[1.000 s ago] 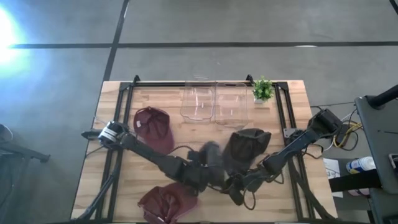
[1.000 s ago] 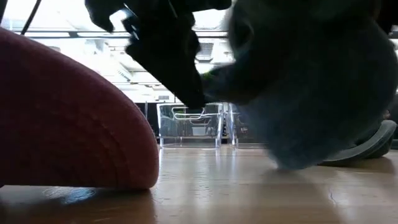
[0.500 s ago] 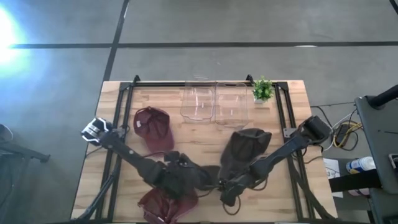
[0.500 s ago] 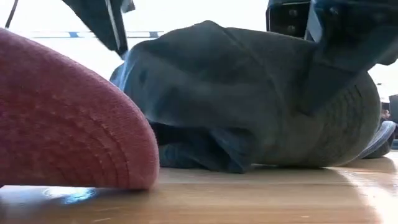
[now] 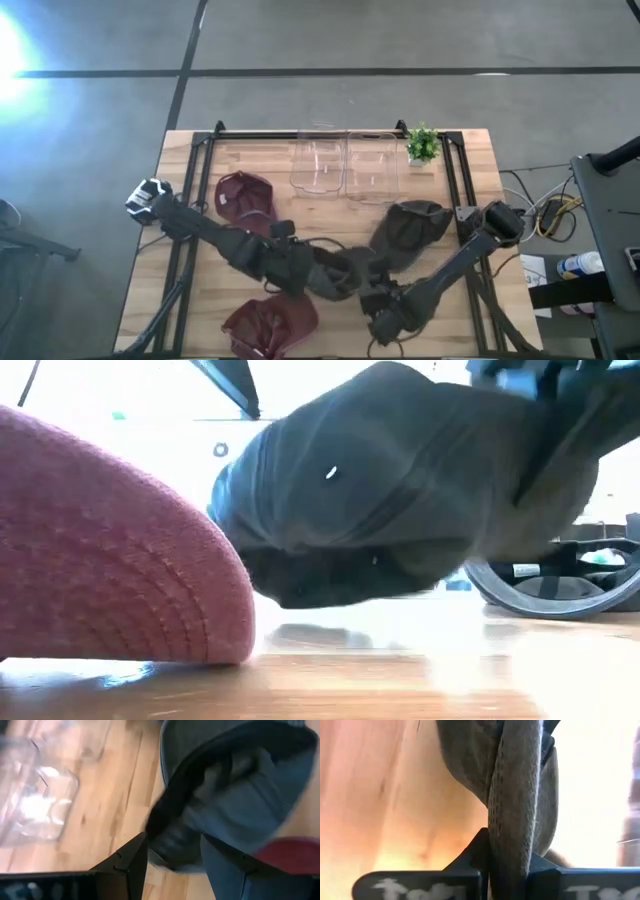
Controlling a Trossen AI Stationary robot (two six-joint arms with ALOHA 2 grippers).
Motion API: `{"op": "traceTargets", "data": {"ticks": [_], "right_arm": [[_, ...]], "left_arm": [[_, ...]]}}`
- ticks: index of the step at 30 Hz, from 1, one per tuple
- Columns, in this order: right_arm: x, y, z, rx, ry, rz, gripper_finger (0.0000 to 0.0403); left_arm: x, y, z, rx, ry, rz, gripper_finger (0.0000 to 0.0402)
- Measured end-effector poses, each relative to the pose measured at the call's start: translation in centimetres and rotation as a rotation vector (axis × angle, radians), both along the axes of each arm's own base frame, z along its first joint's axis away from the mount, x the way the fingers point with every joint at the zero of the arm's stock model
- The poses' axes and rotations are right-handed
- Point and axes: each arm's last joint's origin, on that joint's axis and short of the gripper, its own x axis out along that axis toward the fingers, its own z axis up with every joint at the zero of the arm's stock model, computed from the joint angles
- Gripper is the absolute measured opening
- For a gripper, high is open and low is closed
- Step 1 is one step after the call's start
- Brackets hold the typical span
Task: Pick & Place hat
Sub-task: Put the left black cap into the left transparent bin
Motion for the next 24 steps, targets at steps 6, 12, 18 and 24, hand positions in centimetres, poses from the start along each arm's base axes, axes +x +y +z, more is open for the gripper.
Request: {"op": "traceTargets", "data": {"ticks": [6,12,18,24], "right_arm": [[-2.1,0.4,4.3,-0.513,0.014,0.222,0.0014],[-2.4,-0.4,5.5,-0.424,0.278,0.306,0.0014],[-1.7,-1.1,6.4,-0.467,0.244,0.298,0.0013],[-0.3,-2.2,6.9,-0.465,0.093,0.169,0.0013]], "left_arm": [[-2.2,1.6,6.9,0.006,-0.251,0.09,0.0177],[-5.1,2.5,12.4,-0.029,-0.52,0.167,0.0177],[-4.1,2.0,12.2,-0.077,-0.543,0.074,0.0177],[-0.9,0.3,7.7,0.005,-0.347,-0.033,0.0177]]}}
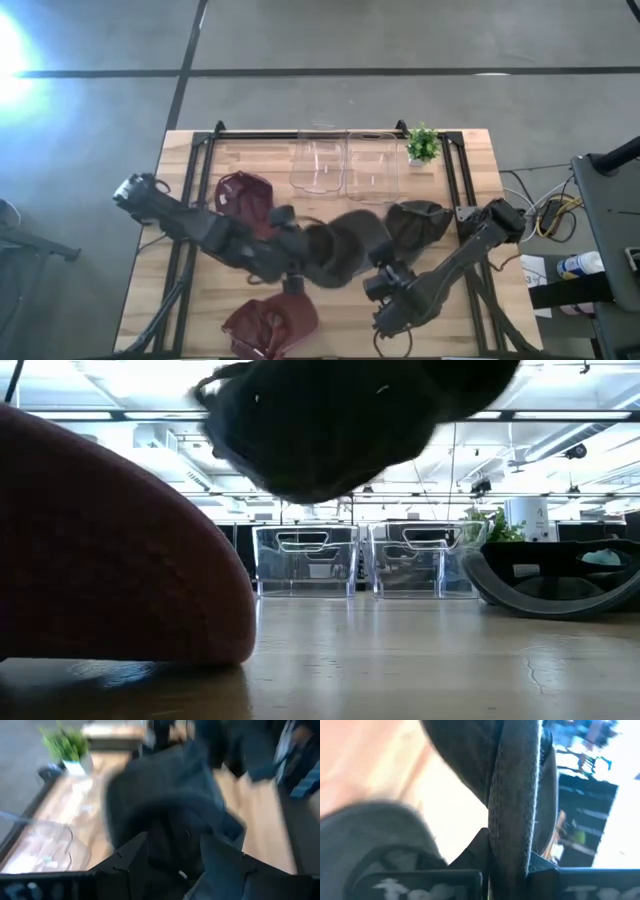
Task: Pick & Place hat
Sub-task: Put the left black cap into the left transparent bin
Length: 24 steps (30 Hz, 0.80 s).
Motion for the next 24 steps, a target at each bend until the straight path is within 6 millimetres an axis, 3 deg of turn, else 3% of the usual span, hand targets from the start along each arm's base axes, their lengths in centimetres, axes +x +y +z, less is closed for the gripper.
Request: {"op": "traceTargets", "data": {"ticks": [3,8,12,15,20,24], "right_arm": [[0.4,0.3,-0.4,0.099,-0.032,-0.047,0.0013],[0.7,0.7,-2.9,0.137,0.029,-0.072,0.0013],[1.2,0.6,-5.3,0.14,0.097,-0.119,0.0013],[1.5,0.8,-6.9,0.124,0.103,-0.13,0.0013],[1.5,0.9,-6.7,0.112,0.074,-0.14,0.0013],[0.9,0.5,-5.5,0.127,0.035,-0.189,0.0013]], "left_arm": [[0.4,-0.3,-2.1,0.027,0.124,0.019,0.0177],[-1.6,-0.9,-4.7,-0.012,0.371,0.106,0.0177],[-3.2,-1.4,-6.3,-0.089,0.42,0.19,0.0177],[-3.0,-1.9,-8.9,-0.172,0.44,0.181,0.0177],[-2.3,-2.4,-13.4,-0.309,0.41,0.157,0.0177],[-2.6,-2.2,-14.8,-0.333,0.387,0.208,0.0177]]}}
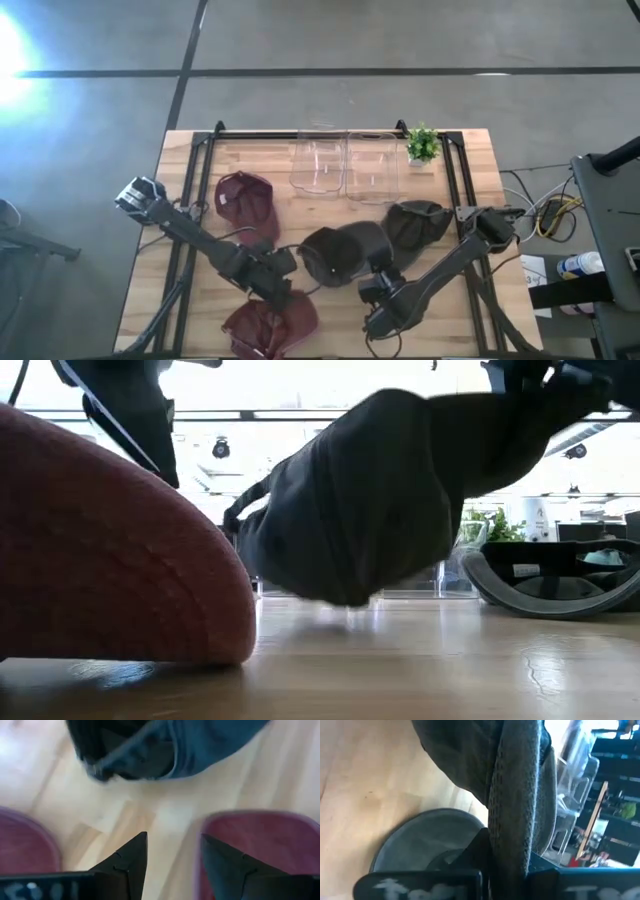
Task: Pick & Place hat
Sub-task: Put the left black cap into the left transparent bin
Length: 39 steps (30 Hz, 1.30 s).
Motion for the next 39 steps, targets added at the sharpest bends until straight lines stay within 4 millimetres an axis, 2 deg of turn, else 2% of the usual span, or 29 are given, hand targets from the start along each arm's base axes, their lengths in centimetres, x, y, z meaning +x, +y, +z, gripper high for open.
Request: {"op": "traceTargets", "data": {"ticks": [4,9,12,15,20,27,30,33,35,36,39], "right_arm": [[-0.3,0.2,0.6,0.011,-0.02,0.008,0.0013],[-0.3,0.5,0.5,0.022,-0.028,0.019,0.0013],[-0.2,0.5,0.5,0.025,-0.032,0.018,0.0013],[-0.1,0.6,0.5,0.037,-0.041,0.02,0.0013],[0.2,0.8,-0.1,0.096,-0.046,0.025,0.0013],[0.5,0.5,-0.3,0.106,-0.059,0.011,0.0013],[0.6,0.1,-0.6,0.119,-0.063,-0.024,0.0013],[0.5,0.0,-0.8,0.11,-0.059,-0.03,0.0013],[0.4,-0.1,-1.0,0.105,-0.053,-0.028,0.0013],[0.4,-0.1,-1.1,0.101,-0.047,-0.025,0.0013],[0.3,-0.1,-1.3,0.095,-0.035,-0.017,0.0013]], "left_arm": [[0.1,0.3,0.1,0.039,-0.043,0.027,0.0177],[0.9,1.6,-1.1,0.108,-0.131,0.088,0.0177],[1.7,2.5,-2.0,0.089,-0.191,0.102,0.0177],[2.8,3.1,-2.5,0.047,-0.32,0.092,0.0177],[4.3,3.1,-1.3,0.009,-0.556,0.053,0.0177],[4.9,2.7,-2.9,-0.03,-0.488,-0.021,0.0177],[4.5,2.3,-1.0,0.002,-0.488,-0.011,0.0177],[3.6,2.0,3.3,0.084,-0.514,-0.048,0.0177],[2.7,1.8,4.9,0.159,-0.451,-0.148,0.0177],[2.2,1.7,5.1,0.197,-0.397,-0.2,0.0177],[0.6,1.8,3.8,0.29,-0.189,-0.305,0.0177]]}}
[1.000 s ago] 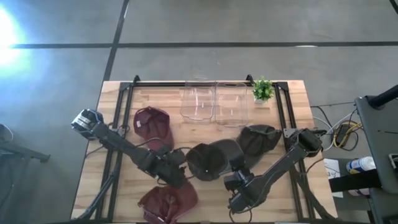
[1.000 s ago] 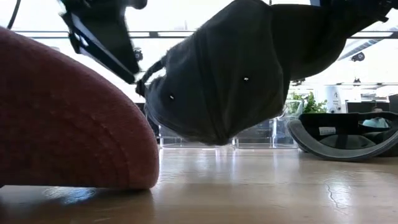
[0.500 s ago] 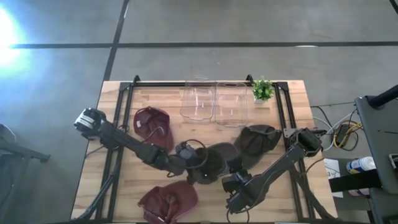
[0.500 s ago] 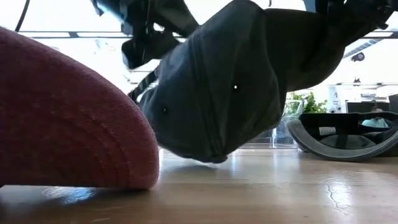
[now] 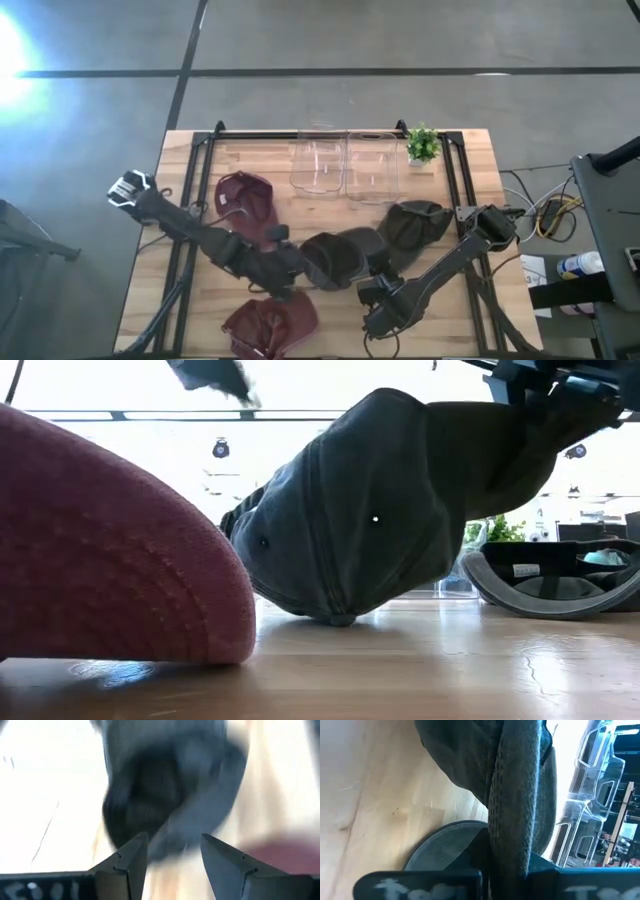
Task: Pick & Place hat
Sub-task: Put the left black cap into the left transparent bin
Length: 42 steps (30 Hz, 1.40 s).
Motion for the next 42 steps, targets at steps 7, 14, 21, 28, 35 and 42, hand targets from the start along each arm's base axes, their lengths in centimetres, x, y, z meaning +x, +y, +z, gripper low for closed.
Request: {"op": "traceTargets", "data": {"ticks": [7,14,21,28,35,42], "right_arm": [[0.0,0.1,-0.1,-0.006,0.018,0.039,0.0013],[0.1,0.2,-0.1,-0.004,0.017,0.042,0.0013],[0.2,0.3,-0.1,0.005,0.006,0.042,0.0013],[0.2,0.3,-0.1,0.008,0.004,0.043,0.0013],[0.2,0.3,-0.5,0.0,0.02,0.074,0.0013],[0.8,0.6,-1.1,-0.004,0.045,0.205,0.0013]], "left_arm": [[-0.5,0.4,-1.9,0.255,0.13,-0.306,0.0177],[0.8,2.4,-2.5,0.245,0.129,-0.367,0.0177],[2.0,3.7,-3.1,0.103,0.132,-0.438,0.0177],[2.6,3.6,-4.1,0.111,0.168,-0.503,0.0176],[3.4,3.3,-4.8,0.136,0.144,-0.531,0.0103],[4.5,3.0,-3.5,0.141,0.02,-0.531,0.0008]]}}
